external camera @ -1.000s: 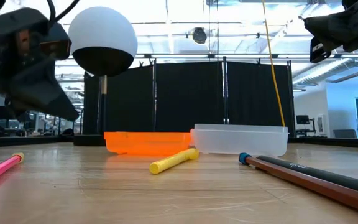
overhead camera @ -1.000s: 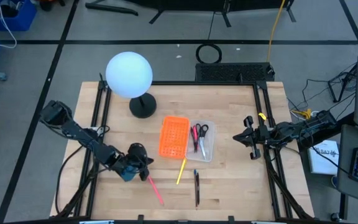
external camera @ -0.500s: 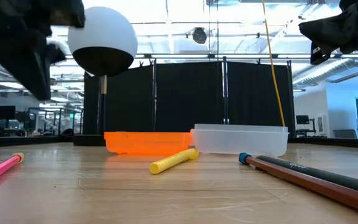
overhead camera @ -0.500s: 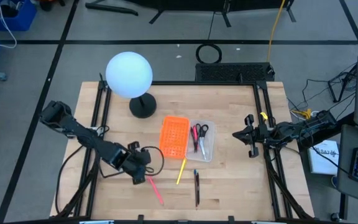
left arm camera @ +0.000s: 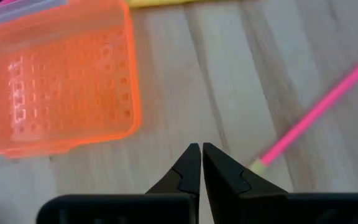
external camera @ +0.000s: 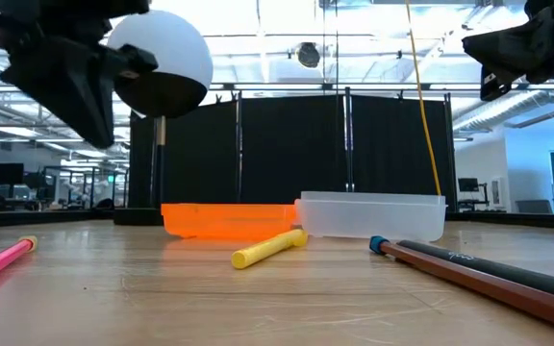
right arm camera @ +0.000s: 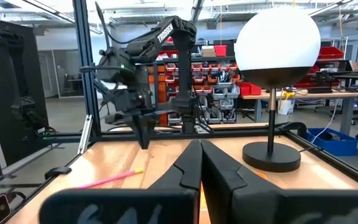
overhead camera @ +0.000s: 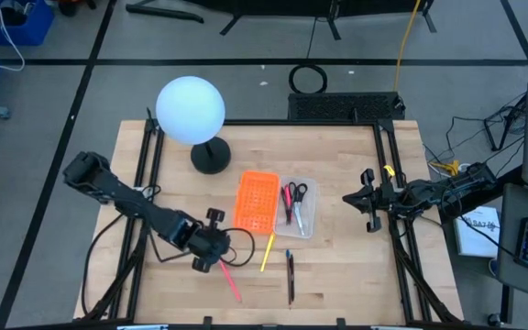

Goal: Pick & place school supplies into a supply box
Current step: Put the pink pencil into the orange supply box

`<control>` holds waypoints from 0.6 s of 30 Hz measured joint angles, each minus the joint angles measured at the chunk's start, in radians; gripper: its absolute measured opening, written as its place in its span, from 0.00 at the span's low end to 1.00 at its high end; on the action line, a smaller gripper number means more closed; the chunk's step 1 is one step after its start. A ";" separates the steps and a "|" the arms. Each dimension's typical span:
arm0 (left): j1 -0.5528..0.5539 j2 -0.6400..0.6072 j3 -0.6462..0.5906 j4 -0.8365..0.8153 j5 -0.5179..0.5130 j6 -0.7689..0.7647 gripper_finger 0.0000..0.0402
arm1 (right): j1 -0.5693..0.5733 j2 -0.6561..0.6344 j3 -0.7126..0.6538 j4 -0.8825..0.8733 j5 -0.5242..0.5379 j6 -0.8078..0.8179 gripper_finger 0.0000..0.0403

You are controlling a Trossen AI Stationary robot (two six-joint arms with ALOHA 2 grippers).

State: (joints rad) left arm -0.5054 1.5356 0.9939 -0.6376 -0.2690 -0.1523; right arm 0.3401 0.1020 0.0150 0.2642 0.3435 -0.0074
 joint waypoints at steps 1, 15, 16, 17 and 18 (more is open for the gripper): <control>0.007 0.012 0.000 0.015 -0.001 -0.016 0.08 | 0.000 0.000 0.000 0.000 0.000 0.001 0.00; -0.121 0.273 0.183 -0.094 0.064 0.291 0.39 | 0.000 0.010 0.000 -0.010 -0.004 0.121 0.00; -0.127 0.281 0.208 -0.119 0.057 0.319 0.40 | 0.000 0.010 0.000 -0.016 -0.004 0.126 0.00; -0.132 0.288 0.229 -0.144 0.052 0.347 0.42 | 0.000 0.011 0.000 -0.019 -0.004 0.127 0.00; -0.134 0.294 0.248 -0.172 0.050 0.374 0.43 | 0.000 0.012 0.000 -0.021 -0.004 0.127 0.00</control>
State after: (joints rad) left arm -0.6392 1.8299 1.2423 -0.8100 -0.2192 0.2216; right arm 0.3401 0.1139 0.0150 0.2427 0.3393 0.1194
